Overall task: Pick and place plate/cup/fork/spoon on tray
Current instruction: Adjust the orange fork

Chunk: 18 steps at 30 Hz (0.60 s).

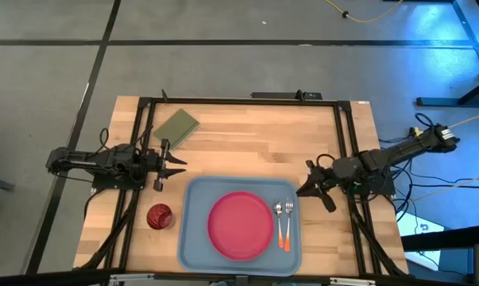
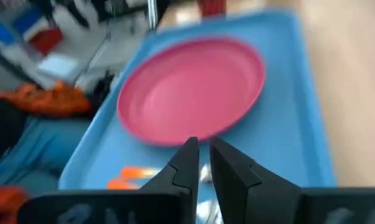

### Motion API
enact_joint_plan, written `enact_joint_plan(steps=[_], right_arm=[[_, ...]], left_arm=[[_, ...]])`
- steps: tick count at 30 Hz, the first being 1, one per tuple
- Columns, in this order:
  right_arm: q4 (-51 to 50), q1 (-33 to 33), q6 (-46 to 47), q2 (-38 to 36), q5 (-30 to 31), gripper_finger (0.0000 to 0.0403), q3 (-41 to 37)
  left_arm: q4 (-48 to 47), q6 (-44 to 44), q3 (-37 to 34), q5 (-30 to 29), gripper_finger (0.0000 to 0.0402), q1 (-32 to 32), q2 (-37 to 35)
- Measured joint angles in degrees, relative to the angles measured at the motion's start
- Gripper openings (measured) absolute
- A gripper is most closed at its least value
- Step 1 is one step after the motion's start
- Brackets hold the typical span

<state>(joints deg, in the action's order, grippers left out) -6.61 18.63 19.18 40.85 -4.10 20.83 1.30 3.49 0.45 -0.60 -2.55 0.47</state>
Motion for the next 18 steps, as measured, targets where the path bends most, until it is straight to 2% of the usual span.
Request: enact_joint_plan(steps=[3,7,13,15,18], right_arm=[[-4.8,1.1,4.1,4.7,-3.7,0.0045,3.5],[-4.3,4.7,13.1,11.6,-7.5,0.0045,4.7],[5.9,10.9,22.6,22.7,-4.7,0.0045,5.1],[9.9,12.1,23.8,26.2,-4.2,0.0045,5.1],[10.3,13.7,24.2,31.2,-4.1,0.0045,6.9]], left_arm=[[0.0,0.0,0.0,0.0,0.01,0.0,0.0],[0.0,0.0,0.0,0.0,0.01,0.0,0.0],[0.0,0.0,0.0,0.0,0.01,0.0,0.0],[0.0,0.0,0.0,0.0,0.01,0.0,0.0],[0.0,0.0,0.0,0.0,0.01,0.0,0.0]])
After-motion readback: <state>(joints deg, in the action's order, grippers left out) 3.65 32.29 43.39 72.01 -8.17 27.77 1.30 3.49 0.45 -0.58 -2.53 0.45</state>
